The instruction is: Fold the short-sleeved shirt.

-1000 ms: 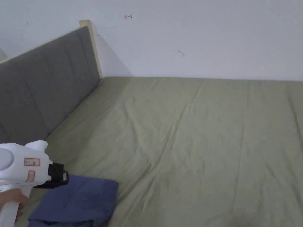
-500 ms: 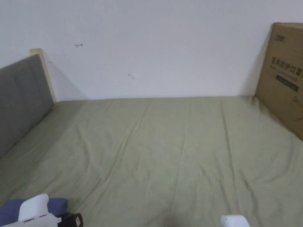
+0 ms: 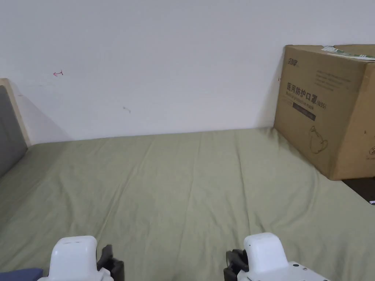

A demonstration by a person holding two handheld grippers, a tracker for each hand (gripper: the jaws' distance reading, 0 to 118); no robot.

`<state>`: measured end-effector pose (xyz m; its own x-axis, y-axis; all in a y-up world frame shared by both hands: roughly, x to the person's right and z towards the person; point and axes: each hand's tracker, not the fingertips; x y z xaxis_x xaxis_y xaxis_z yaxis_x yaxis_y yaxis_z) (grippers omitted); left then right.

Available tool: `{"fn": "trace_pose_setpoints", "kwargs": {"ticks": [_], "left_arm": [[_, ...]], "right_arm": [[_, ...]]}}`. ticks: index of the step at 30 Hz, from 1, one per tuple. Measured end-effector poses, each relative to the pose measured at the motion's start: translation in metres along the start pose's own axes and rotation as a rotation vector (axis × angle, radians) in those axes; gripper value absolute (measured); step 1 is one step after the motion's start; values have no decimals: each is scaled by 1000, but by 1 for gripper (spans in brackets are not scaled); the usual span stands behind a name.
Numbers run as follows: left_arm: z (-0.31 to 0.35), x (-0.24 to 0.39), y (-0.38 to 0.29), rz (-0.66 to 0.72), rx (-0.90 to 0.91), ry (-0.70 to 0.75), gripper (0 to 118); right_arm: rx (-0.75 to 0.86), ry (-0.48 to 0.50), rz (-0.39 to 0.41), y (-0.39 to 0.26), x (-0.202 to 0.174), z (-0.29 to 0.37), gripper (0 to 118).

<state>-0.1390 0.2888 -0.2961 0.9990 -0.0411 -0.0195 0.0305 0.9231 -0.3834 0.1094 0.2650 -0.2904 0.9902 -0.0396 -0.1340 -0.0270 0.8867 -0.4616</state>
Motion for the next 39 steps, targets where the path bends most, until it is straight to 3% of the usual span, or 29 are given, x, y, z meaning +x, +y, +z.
{"fn": "trace_pose_setpoints", "kwargs": {"ticks": [1, 3, 4, 5, 11, 14, 17, 21, 26, 39], "left_arm": [[4, 1, 3, 12, 14, -14, 60], [4, 3, 11, 37, 28, -37, 101], [5, 2, 15, 61, 29, -52, 112], [8, 1, 19, 64, 38, -51, 112], [26, 0, 38, 115, 142, -64, 112], [31, 0, 50, 94, 72, -77, 112], [34, 6, 54, 38, 73, 27, 112], [40, 9, 50, 13, 150, 55, 112], [39, 14, 53, 7, 101, 46, 112], [39, 17, 48, -1, 114, 78, 112]], "right_arm": [[35, -20, 1, 3, 0, 2, 35], [31, -22, 0, 10, 1, 2, 82], [40, -21, -1, 13, 3, 2, 100], [70, -24, -11, 15, 3, 4, 106], [227, -73, -29, 26, 4, 20, 108], [235, -67, -43, 34, 7, 23, 108], [246, -70, -55, 40, 11, 23, 108], [223, -42, -81, 44, 16, 18, 109], [175, -19, -124, 41, 21, 12, 108], [148, 9, -87, 42, 16, 7, 108]]}}
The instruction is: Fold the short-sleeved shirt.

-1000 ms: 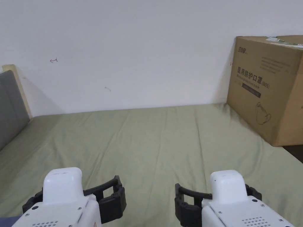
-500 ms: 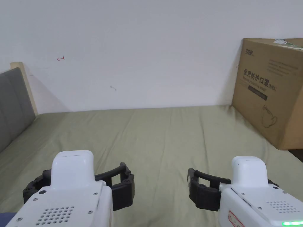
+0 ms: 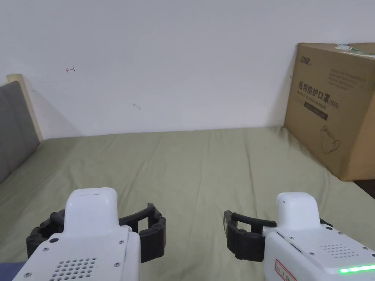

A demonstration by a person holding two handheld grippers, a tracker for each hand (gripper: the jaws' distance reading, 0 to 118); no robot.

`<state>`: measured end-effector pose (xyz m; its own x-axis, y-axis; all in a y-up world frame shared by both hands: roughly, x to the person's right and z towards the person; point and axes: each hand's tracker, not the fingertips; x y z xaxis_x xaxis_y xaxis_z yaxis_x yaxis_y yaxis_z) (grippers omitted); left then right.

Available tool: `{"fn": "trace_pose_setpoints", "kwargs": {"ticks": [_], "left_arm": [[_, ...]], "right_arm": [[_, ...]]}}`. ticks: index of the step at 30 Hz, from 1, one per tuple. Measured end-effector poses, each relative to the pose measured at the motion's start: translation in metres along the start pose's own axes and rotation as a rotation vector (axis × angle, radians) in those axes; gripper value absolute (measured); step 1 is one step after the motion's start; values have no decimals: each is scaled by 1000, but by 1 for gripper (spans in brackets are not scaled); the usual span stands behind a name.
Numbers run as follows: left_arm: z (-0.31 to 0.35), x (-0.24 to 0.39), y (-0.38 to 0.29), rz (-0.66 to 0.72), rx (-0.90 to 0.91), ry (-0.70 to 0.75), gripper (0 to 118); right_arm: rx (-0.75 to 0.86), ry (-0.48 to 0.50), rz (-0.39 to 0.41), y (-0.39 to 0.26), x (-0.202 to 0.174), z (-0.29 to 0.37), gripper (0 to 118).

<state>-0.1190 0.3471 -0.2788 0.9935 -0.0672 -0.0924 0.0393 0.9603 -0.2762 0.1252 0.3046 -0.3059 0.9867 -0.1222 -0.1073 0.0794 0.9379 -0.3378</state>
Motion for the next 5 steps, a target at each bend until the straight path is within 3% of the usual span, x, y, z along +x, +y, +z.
{"fn": "trace_pose_setpoints", "kwargs": {"ticks": [5], "left_arm": [[1, -1, -2, 5, 13, -25, 112]], "right_arm": [[11, -6, 5, 1, 0, 0, 109]]}}
